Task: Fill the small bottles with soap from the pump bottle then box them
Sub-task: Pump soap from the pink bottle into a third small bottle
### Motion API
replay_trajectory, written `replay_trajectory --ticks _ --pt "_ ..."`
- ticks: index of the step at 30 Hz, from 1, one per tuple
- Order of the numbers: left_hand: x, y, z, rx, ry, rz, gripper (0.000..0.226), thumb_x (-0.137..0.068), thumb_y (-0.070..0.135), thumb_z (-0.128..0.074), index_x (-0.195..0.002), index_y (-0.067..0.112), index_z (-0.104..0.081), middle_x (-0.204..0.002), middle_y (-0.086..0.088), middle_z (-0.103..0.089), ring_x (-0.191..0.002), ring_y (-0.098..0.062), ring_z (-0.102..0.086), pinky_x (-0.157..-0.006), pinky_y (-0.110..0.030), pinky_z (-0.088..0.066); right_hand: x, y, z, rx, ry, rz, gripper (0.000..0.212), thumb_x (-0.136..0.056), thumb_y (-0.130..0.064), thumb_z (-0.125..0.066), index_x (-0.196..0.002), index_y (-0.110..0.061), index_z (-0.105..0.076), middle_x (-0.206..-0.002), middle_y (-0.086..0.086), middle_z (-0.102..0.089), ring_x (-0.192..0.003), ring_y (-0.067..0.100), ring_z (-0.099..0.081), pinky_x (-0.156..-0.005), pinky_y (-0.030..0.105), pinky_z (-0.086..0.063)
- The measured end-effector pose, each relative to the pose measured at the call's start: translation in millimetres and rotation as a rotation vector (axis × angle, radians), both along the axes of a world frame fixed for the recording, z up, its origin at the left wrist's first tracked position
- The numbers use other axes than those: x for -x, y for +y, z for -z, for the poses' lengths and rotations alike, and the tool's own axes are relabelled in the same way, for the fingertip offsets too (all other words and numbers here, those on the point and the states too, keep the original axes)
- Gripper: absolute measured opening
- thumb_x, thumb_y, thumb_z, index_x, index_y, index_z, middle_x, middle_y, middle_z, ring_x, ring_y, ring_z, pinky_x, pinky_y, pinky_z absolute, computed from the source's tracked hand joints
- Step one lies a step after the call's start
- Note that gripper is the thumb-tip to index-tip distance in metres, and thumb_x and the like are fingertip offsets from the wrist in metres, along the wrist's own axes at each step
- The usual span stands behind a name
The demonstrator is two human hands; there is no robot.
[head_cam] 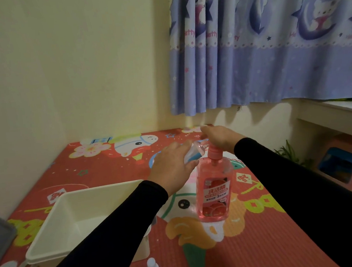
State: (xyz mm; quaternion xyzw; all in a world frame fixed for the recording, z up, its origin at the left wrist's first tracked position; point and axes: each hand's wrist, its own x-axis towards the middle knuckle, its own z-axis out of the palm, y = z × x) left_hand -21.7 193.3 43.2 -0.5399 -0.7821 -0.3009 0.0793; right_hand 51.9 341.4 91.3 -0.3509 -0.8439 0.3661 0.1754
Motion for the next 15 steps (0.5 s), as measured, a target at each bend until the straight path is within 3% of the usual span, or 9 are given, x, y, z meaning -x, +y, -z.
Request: replay_trajectory --ticks 3,8,10,13,15 --pt "0.1 0.0 -6.2 0.009 -0.006 0.014 0.055 -0.095 0.041 -0.052 -0.144 0.023 -0.037 -0.122 -0.002 -0.049 -0.116 -0.021 -0.046 -0.094 -0.029 -0.035 -3.8 -0.5 -6.5 -0.035 -0.047 -0.018 0.048 -0.1 -0.036 -0.032 -0.119 -0.002 -0.061 -0.118 0.016 -0.062 -0.099 0.026 -0.054 -0.099 0.039 -0.04" --pt "1.8 1.2 -12.4 -0.004 0.047 0.004 0.054 -0.095 0.041 -0.052 -0.143 0.022 -0.038 -0.124 -0.004 -0.05 -0.116 -0.024 -0.046 -0.096 -0.033 -0.037 -3.4 1.3 -13.7 -0.012 -0.012 -0.009 0.054 -0.1 -0.038 -0.029 -0.118 0.003 -0.059 -0.112 0.018 -0.062 -0.095 0.027 -0.053 -0.097 0.041 -0.042" --pt "1.0 1.0 -7.1 0.007 0.032 0.005 0.055 -0.095 0.041 -0.052 -0.145 0.023 -0.036 -0.125 -0.003 -0.05 -0.118 -0.023 -0.045 -0.097 -0.031 -0.034 -0.1 5.1 -5.6 0.013 0.011 0.013 0.049 -0.099 -0.037 -0.032 -0.111 0.001 -0.062 -0.116 0.013 -0.064 -0.094 0.024 -0.056 -0.092 0.039 -0.043" --pt "1.4 0.9 1.2 0.009 0.03 0.001 0.054 -0.094 0.041 -0.052 -0.144 0.026 -0.036 -0.119 -0.002 -0.05 -0.114 -0.023 -0.046 -0.095 -0.031 -0.036 1.9 3.4 2.9 0.076 0.033 0.011 0.044 -0.1 -0.033 -0.034 -0.113 -0.002 -0.064 -0.096 0.006 -0.063 -0.081 0.017 -0.053 -0.075 0.03 -0.039" --pt "2.2 1.1 1.8 0.017 0.029 -0.005 0.055 -0.094 0.042 -0.052 -0.144 0.025 -0.037 -0.12 -0.002 -0.05 -0.115 -0.023 -0.046 -0.095 -0.033 -0.037 1.5 3.2 3.3 0.053 0.026 0.001 0.047 -0.1 -0.032 -0.034 -0.114 0.001 -0.064 -0.088 0.006 -0.061 -0.077 0.019 -0.052 -0.076 0.031 -0.038"
